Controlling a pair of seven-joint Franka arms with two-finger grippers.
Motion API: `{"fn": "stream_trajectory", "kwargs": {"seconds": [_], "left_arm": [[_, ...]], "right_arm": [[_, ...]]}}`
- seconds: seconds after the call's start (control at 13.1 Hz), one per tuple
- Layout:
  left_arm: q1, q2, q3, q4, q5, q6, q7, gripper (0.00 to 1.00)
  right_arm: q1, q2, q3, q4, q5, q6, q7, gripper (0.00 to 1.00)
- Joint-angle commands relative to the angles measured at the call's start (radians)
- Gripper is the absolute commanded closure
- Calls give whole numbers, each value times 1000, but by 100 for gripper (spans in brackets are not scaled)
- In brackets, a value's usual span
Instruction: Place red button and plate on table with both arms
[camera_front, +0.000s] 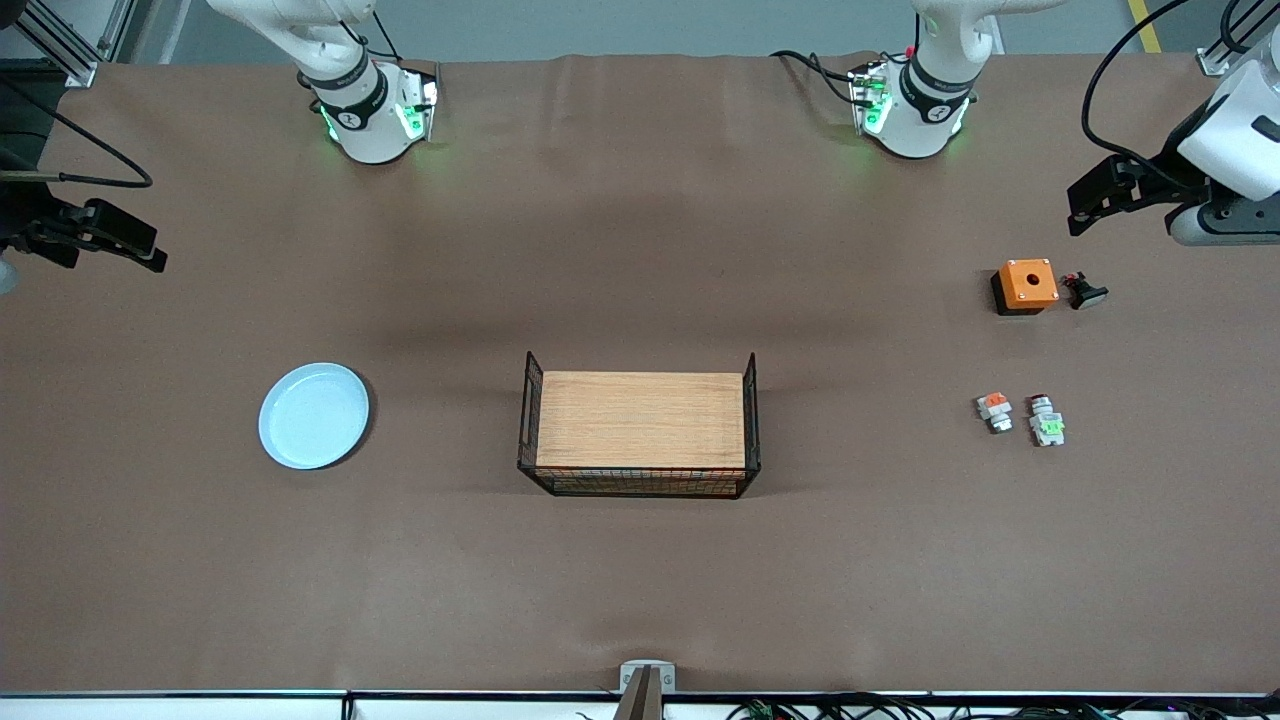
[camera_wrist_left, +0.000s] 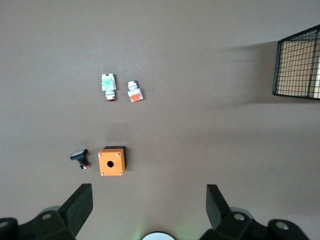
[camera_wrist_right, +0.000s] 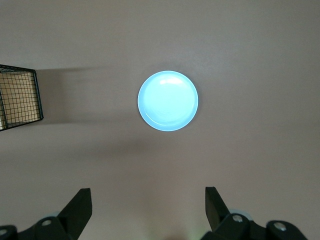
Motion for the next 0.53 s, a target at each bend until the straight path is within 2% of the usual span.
{"fn": "stream_trajectory", "kwargs": {"seconds": [0.0,0.46], "left_arm": [[10,-6,2,4,-19,2,12,0],[7,5,5,21,-11,2,4,0]], "right_arm": [[-9,19,-12,38,0,-51,10,0],[-14,22,-2,55,2,-42,10,0]]}}
